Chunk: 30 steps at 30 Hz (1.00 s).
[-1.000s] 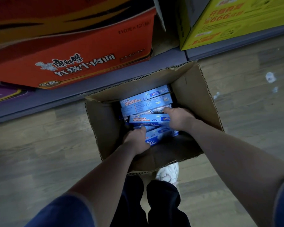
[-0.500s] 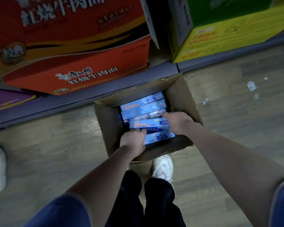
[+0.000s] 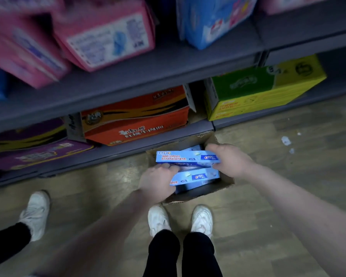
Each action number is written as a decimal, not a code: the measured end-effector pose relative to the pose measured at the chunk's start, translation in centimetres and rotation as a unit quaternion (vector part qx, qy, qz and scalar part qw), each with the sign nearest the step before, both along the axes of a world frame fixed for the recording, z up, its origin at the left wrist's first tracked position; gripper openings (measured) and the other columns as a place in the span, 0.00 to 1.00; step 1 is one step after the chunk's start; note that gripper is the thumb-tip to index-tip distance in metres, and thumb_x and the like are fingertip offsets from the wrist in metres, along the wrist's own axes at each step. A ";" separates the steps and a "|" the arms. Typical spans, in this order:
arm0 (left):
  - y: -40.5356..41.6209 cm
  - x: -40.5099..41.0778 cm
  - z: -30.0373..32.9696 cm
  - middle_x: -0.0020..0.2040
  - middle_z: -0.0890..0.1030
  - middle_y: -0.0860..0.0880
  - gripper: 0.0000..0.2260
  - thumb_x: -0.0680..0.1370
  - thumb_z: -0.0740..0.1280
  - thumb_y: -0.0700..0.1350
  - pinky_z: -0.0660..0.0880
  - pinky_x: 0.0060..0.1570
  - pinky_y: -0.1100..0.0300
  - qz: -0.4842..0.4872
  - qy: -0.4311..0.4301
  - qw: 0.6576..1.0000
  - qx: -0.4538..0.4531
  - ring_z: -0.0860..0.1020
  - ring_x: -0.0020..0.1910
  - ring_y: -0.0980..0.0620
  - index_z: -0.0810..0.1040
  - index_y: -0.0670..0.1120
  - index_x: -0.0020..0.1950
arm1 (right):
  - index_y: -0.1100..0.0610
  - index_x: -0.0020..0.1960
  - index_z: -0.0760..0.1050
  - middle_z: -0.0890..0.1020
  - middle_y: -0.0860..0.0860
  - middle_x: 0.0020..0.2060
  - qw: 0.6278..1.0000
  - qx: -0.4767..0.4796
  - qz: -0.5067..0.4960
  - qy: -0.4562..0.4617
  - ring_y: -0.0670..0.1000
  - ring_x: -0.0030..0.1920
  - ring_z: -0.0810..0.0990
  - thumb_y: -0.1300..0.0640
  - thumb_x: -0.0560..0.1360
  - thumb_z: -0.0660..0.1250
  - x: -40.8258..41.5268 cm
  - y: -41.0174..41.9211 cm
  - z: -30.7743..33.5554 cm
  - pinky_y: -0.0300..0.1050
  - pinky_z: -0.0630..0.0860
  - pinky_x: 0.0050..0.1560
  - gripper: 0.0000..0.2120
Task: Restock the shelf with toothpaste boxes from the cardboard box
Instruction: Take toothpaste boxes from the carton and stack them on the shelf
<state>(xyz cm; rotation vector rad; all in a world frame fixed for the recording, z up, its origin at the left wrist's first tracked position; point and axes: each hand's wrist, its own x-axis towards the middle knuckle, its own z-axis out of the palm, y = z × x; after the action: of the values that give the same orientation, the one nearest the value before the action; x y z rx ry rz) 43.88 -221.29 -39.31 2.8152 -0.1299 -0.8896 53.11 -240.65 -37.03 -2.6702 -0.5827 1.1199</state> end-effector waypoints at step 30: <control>8.0 -2.4 45.8 0.49 0.81 0.58 0.21 0.68 0.54 0.65 0.73 0.40 0.58 -0.020 -0.304 0.952 -0.022 0.78 0.46 0.56 0.72 0.59 0.56 | 0.50 0.61 0.72 0.77 0.43 0.52 0.931 0.230 0.095 -0.268 0.46 0.53 0.73 0.56 0.71 0.70 0.4 1.6 44.4 0.42 0.69 0.52 0.19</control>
<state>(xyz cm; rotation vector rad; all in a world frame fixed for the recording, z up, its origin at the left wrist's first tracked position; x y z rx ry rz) 41.46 -213.29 6.51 2.9465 -0.2829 0.0073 53.55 -239.01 7.36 -2.5045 -1.0599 0.2075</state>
